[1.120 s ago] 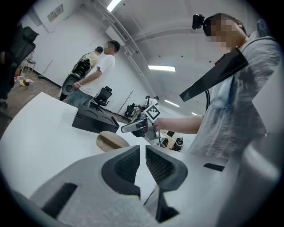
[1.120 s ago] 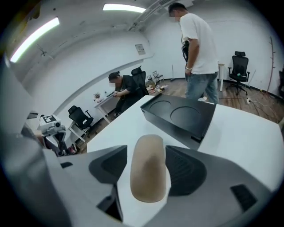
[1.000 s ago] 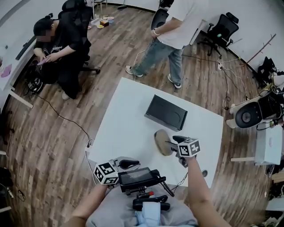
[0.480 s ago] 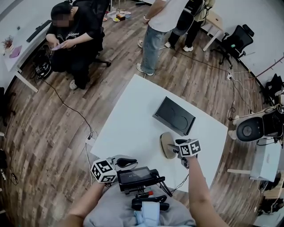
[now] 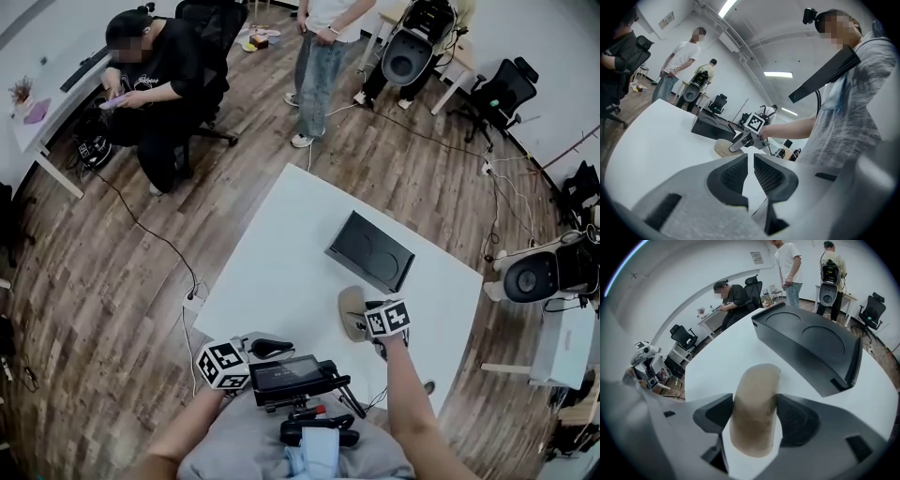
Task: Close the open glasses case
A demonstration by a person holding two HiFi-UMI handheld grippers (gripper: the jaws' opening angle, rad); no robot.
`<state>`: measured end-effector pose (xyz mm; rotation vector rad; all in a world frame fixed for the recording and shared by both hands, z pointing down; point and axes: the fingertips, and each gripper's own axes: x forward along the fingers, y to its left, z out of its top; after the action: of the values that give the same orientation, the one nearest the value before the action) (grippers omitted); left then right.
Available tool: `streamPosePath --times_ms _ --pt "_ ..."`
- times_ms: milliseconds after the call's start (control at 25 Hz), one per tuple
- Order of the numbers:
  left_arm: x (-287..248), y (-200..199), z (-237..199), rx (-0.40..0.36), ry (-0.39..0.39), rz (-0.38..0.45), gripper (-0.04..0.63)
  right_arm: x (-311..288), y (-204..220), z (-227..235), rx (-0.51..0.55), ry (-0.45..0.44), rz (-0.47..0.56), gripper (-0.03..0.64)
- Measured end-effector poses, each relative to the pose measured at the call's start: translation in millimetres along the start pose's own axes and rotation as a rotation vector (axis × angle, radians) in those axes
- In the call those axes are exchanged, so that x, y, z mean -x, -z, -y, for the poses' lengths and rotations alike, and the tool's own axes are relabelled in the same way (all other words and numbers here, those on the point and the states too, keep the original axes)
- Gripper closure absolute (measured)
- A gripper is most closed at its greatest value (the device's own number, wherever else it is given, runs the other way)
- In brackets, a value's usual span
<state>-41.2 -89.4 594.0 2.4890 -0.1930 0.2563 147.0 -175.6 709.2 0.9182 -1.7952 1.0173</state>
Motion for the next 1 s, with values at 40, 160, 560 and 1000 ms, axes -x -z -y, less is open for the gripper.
streamPosePath --times_ms 40,160,560,1000 --pt "0 -1 -1 -0.001 0.0 0.001 0.543 0 0 0 0.0 0.001 0.0 0.348" --pt "0 -2 -1 -0.007 0.004 -0.001 0.543 -1 0 0 -0.002 0.002 0.002 0.347" --pt "-7 4 -6 -0.022 0.017 -0.029 0.543 -5 1 4 -0.007 -0.007 0.002 0.344" --pt "-16 -4 -11 -0.044 0.016 -0.033 0.543 -5 -1 10 0.01 -0.001 0.019 0.342"
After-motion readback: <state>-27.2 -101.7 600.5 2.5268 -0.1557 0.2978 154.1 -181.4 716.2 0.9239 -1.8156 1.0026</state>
